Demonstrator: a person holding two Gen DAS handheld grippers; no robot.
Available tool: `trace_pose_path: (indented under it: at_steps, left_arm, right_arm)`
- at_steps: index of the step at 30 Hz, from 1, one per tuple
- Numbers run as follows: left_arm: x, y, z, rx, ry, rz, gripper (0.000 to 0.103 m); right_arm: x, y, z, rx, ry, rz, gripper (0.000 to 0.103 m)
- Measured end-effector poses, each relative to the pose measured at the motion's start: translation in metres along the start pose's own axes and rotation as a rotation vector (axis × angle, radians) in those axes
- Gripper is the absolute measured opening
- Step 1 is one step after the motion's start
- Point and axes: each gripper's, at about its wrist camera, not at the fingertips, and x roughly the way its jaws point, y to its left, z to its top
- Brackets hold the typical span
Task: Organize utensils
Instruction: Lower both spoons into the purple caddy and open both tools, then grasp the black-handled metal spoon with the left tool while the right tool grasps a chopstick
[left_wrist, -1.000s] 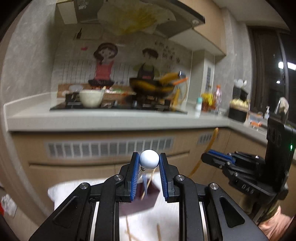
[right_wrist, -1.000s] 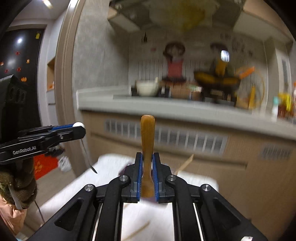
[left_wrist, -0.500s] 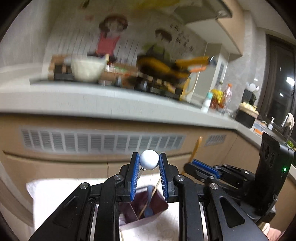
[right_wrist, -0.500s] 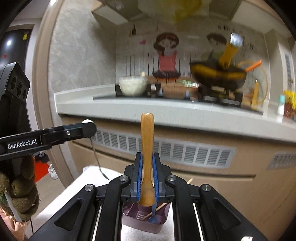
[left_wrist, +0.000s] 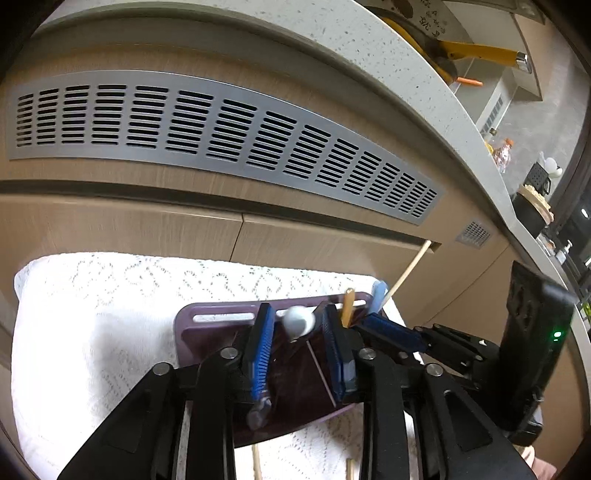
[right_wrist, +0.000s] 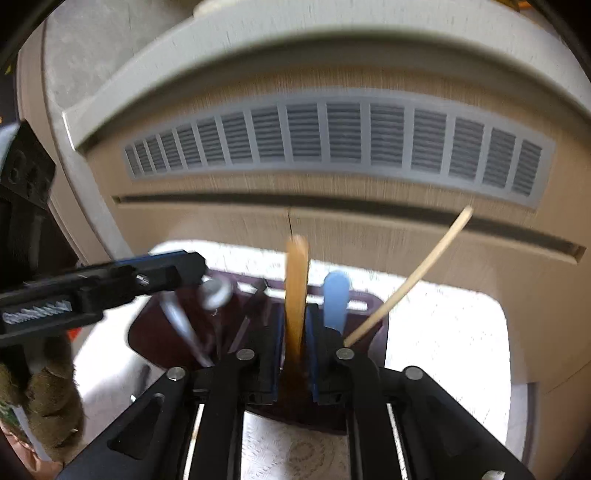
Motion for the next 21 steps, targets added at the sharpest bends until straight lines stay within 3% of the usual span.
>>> trace_pose_path:
  at_steps: [4,8,10,15,18,21]
  left_arm:
    - [-0.025,0.002,-0.005,-0.008,-0.049,0.010,0.033]
    - [-0.055,0.007,-0.025,0.028,-0.100,0.169,0.053]
    - [-0.064,0.012,-0.041,0.049,-0.094,0.252,0.054]
    - [-0.078,0.036,-0.093,0.026,-0.016,0.349,0.059]
    - [-0.084,0.050,-0.126,-0.005,0.024,0.384,0.060]
    - [-0.093,0.056,-0.155,-0.013,0.036,0.423,0.060]
  right_arm:
    - [-0.010,0.003,-0.010,-0.010,-0.027,-0.029,0.029]
    - [-0.033,0.014,-0.025,-0.051,-0.080,-0.082,0.044]
    - [-0.044,0.025,-0.033,-0.075,-0.106,-0.109,0.067]
    - [-0.057,0.052,-0.056,-0.127,-0.158,-0.176,0.098]
    - [-0.057,0.068,-0.070,-0.150,-0.149,-0.158,0.102]
    - [-0.045,0.085,-0.087,-0.173,-0.057,-0.095,0.102]
